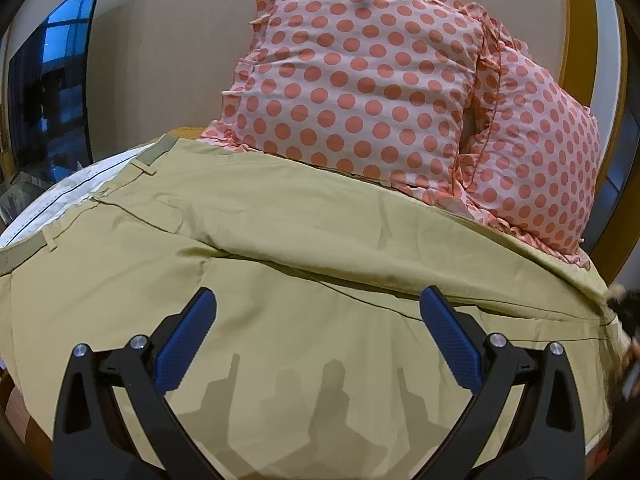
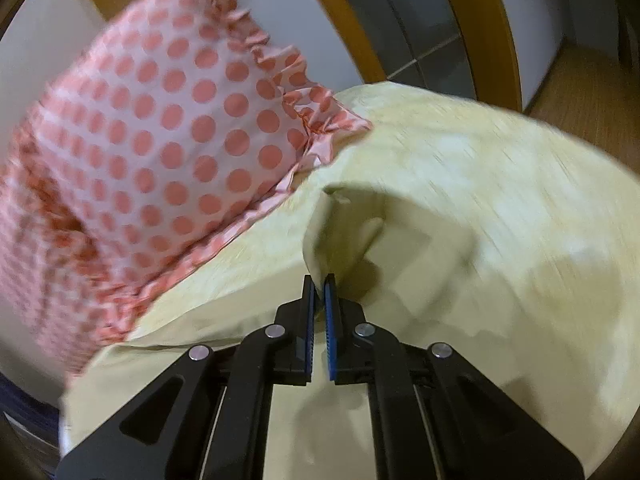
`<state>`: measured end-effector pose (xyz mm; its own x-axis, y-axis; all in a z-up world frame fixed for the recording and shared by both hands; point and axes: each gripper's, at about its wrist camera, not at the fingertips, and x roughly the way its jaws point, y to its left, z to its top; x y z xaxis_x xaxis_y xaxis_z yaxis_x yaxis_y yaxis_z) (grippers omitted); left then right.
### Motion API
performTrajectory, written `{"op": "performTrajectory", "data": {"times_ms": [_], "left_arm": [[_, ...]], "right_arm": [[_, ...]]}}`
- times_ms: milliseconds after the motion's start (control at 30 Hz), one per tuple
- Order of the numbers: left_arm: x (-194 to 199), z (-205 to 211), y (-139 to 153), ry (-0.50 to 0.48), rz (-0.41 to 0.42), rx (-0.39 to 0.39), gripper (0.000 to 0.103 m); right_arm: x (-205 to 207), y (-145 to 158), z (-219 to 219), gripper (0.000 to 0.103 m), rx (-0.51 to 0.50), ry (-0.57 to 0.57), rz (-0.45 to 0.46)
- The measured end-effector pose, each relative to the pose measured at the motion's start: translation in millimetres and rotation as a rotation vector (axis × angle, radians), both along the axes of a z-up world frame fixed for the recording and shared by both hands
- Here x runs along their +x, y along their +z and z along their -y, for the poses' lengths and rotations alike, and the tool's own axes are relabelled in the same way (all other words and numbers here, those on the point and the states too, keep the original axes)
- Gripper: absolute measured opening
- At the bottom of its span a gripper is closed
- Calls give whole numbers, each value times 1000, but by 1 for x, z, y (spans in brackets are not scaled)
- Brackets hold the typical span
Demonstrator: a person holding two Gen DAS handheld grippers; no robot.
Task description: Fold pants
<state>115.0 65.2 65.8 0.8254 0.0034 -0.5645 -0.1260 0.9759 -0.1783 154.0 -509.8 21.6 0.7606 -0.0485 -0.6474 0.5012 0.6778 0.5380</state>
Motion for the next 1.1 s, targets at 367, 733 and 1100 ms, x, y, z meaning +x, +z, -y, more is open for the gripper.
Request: {"op": "performTrajectory", "data": {"times_ms": [367, 733, 1100], "left_arm": [[-10, 7, 14, 12, 31, 43, 101], [42, -37, 33, -84, -10, -172, 101], [191, -57, -6, 47, -313, -223, 86]], "right_arm": [[-14, -13, 17, 30, 195, -93, 26], [-99, 27, 12, 2, 181, -27, 377], [-137, 26, 10, 2, 215, -22, 438]]}}
